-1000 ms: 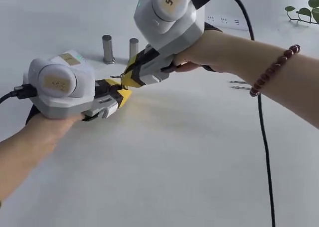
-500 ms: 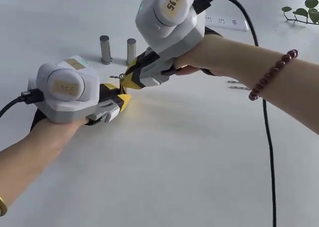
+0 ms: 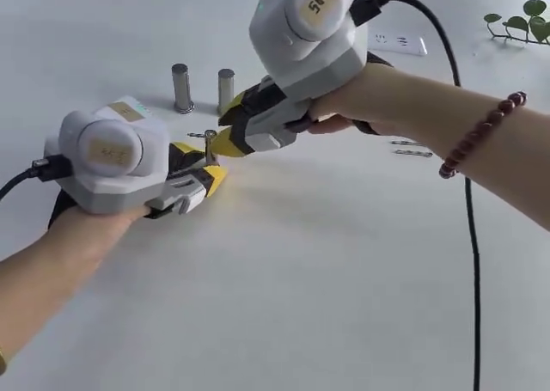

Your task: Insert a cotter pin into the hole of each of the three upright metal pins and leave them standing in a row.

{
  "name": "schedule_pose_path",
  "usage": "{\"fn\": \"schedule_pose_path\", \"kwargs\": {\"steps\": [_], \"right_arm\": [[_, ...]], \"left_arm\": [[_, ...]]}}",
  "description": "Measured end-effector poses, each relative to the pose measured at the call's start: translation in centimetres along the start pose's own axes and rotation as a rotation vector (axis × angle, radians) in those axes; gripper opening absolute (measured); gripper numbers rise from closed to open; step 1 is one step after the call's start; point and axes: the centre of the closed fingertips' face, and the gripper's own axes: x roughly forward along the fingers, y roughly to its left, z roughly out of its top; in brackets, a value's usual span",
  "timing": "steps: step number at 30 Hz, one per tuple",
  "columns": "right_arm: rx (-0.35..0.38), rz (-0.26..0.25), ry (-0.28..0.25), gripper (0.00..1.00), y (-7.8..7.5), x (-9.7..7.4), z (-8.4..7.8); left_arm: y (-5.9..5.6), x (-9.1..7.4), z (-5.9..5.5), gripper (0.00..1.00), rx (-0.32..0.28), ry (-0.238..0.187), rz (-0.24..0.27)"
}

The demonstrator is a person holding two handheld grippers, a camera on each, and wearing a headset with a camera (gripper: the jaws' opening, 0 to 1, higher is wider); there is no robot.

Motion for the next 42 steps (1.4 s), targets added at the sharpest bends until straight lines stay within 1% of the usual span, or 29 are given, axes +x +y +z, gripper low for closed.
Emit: {"fn": "schedule_pose_path", "kwargs": {"steps": [1,5,6,7,8,9,10,12,14,17,19,20,21,23,26,27,28,29,30,31,33,34,39,40,42], "right_arm": [[0.022,-0.016,-0.014,0.2,-0.4,-0.3,0.1],[0.068,-0.049,-0.063,0.21,-1.7,-1.2,0.7],[0.075,-0.055,-0.068,0.21,-1.9,-1.3,0.8],[0.096,-0.087,-0.094,0.21,-2.8,-1.7,1.1],[0.101,-0.103,-0.102,0.22,-3.3,-1.8,1.2],[0.107,-0.133,-0.115,0.22,-4.1,-2.0,1.3],[0.109,-0.143,-0.122,0.22,-4.5,-2.1,1.4],[0.147,-0.17,-0.137,0.22,-5.6,-2.1,1.2],[0.165,-0.183,-0.146,0.22,-6.3,-2.0,1.0],[0.184,-0.202,-0.168,0.22,-7.2,-1.6,0.9],[0.166,-0.203,-0.192,0.23,-7.1,-1.3,1.1],[0.158,-0.21,-0.2,0.23,-7.8,-0.9,1.1],[0.158,-0.216,-0.198,0.23,-8.0,-0.7,1.0],[0.16,-0.222,-0.202,0.21,-8.4,-0.1,0.8],[0.194,-0.222,-0.212,0.21,-9.0,0.7,0.7],[0.208,-0.225,-0.222,0.21,-9.1,0.9,0.8],[0.217,-0.219,-0.241,0.22,-9.1,1.0,1.0],[0.242,-0.208,-0.253,0.23,-9.1,1.3,1.2],[0.252,-0.205,-0.255,0.22,-9.8,1.7,1.1],[0.255,-0.197,-0.254,0.22,-9.9,1.9,1.0],[0.253,-0.204,-0.248,0.21,-10.1,2.3,1.1],[0.259,-0.203,-0.246,0.21,-10.5,2.6,1.0],[0.267,-0.204,-0.247,0.17,-10.4,3.3,0.9],[0.267,-0.203,-0.246,0.16,-10.5,3.8,0.9],[0.264,-0.209,-0.245,0.16,-10.6,3.9,1.0]], "left_arm": [[0.0,-0.1,0.0,0.21,-0.002,-0.001,0.002],[0.2,-0.6,0.3,0.29,-0.003,-0.013,0.016],[0.2,-0.6,0.4,0.3,-0.003,-0.014,0.017],[0.4,-0.8,0.4,0.3,-0.002,-0.015,0.024],[0.5,-0.9,0.5,0.3,0.003,-0.014,0.031],[0.6,-1.1,0.5,0.32,0.014,-0.013,0.037],[0.6,-1.2,0.5,0.34,0.017,-0.013,0.039],[0.6,-1.5,0.6,0.38,0.01,-0.019,0.037],[0.6,-1.7,0.8,0.4,0.004,-0.026,0.038],[0.4,-2.0,1.1,0.44,-0.005,-0.043,0.028],[0.2,-2.2,1.4,0.48,-0.01,-0.059,0.015],[0.3,-2.3,1.5,0.5,-0.012,-0.062,0.014],[0.3,-2.4,1.6,0.51,-0.014,-0.063,0.017],[0.4,-2.5,2.1,0.54,-0.03,-0.085,0.014],[0.3,-2.8,2.5,0.58,-0.037,-0.103,0.005],[0.2,-2.9,2.6,0.59,-0.037,-0.106,0.005],[0.2,-3.0,2.8,0.59,-0.034,-0.114,0.001],[0.1,-3.1,2.9,0.6,-0.031,-0.116,-0.002],[0.1,-3.1,2.9,0.61,-0.026,-0.113,-0.001],[0.2,-3.1,2.9,0.62,-0.019,-0.11,0.0],[0.0,-3.2,2.9,0.64,-0.019,-0.111,-0.006],[0.0,-3.2,2.9,0.65,-0.021,-0.11,-0.009],[-0.3,-3.4,3.0,0.68,-0.013,-0.102,-0.02],[-0.4,-3.5,3.2,0.68,-0.024,-0.111,-0.027],[-0.6,-3.8,3.5,0.7,-0.028,-0.121,-0.033]]}}
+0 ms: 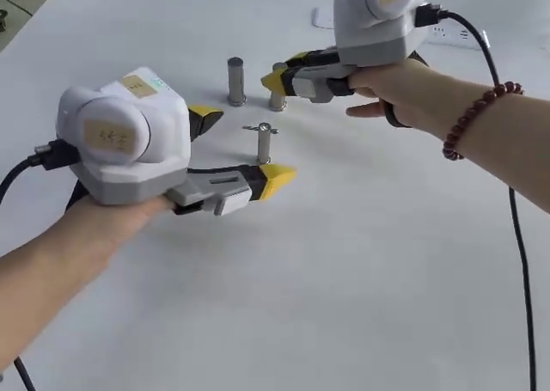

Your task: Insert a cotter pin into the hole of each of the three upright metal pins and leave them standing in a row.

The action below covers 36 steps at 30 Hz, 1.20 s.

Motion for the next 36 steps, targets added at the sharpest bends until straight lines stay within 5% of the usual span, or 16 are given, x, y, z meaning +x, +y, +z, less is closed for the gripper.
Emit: {"fn": "schedule_pose_path", "kwargs": {"steps": [20,36], "right_arm": [[-0.014,-0.035,0.03,0.08,-1.0,0.0,0.1],[-0.082,-0.027,0.049,0.08,0.4,-4.7,-1.2]], "left_arm": [[0.0,-0.5,-0.1,0.68,0.004,0.024,0.011],[-0.7,-0.8,0.7,0.68,-0.017,-0.005,0.008]]}}
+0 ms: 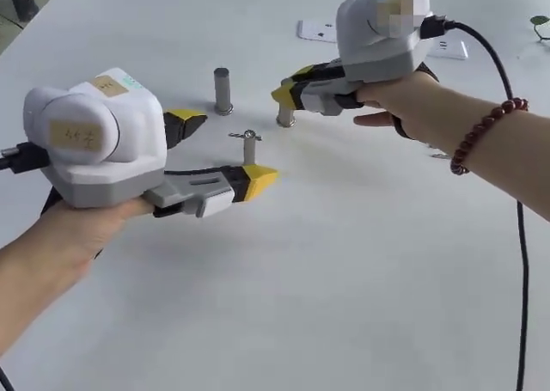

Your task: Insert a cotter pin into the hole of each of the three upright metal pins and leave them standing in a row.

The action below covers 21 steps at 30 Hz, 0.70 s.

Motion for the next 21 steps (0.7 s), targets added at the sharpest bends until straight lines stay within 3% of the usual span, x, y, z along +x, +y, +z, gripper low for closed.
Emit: {"fn": "schedule_pose_path", "kwargs": {"steps": [2,8,14,21], "right_arm": [[0.03,0.025,-0.007,0.08,0.9,-0.7,-0.3],[0.005,0.042,0.008,0.08,2.7,-3.0,-1.9],[-0.015,0.052,0.019,0.08,3.8,-4.1,-3.0],[-0.027,0.059,0.026,0.09,6.1,-5.7,-4.0]], "left_arm": [[-0.3,0.0,0.0,0.68,0.004,0.004,-0.002],[-0.5,-0.2,0.1,0.69,0.003,0.008,0.014],[-0.9,-0.6,0.2,0.7,0.004,0.009,0.02],[-1.6,-0.9,0.3,0.69,0.005,0.011,0.016]]}}
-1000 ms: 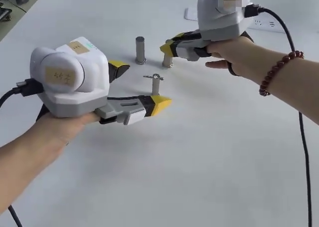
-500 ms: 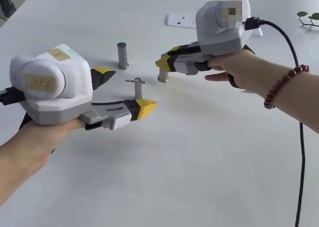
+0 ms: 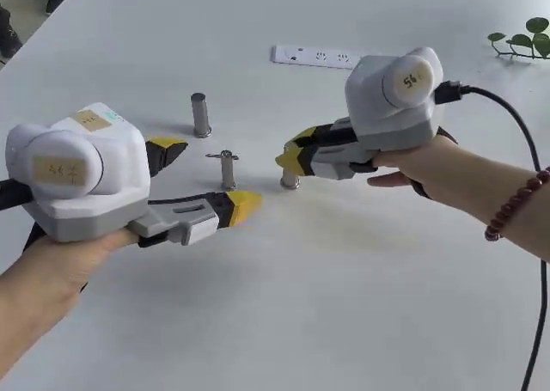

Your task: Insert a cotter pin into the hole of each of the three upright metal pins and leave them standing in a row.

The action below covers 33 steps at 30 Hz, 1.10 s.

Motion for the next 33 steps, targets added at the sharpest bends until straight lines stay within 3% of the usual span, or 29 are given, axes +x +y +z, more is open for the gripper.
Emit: {"fn": "schedule_pose_path", "kwargs": {"steps": [12,18,27,33], "right_arm": [[0.02,-0.003,0.002,0.09,1.1,-0.3,-1.0],[-0.025,-0.027,0.0,0.09,2.1,-0.5,-0.8],[0.001,-0.045,-0.014,0.09,1.4,-0.2,-1.2],[0.005,-0.053,-0.02,0.09,2.1,-0.7,-1.4]], "left_arm": [[-0.4,-0.2,0.2,0.68,0.001,-0.007,0.003],[-0.4,-0.3,0.2,0.67,-0.002,-0.005,0.002],[-0.5,-0.3,0.2,0.67,-0.007,-0.008,0.004],[-0.6,-0.3,0.1,0.66,-0.005,-0.008,0.004]]}}
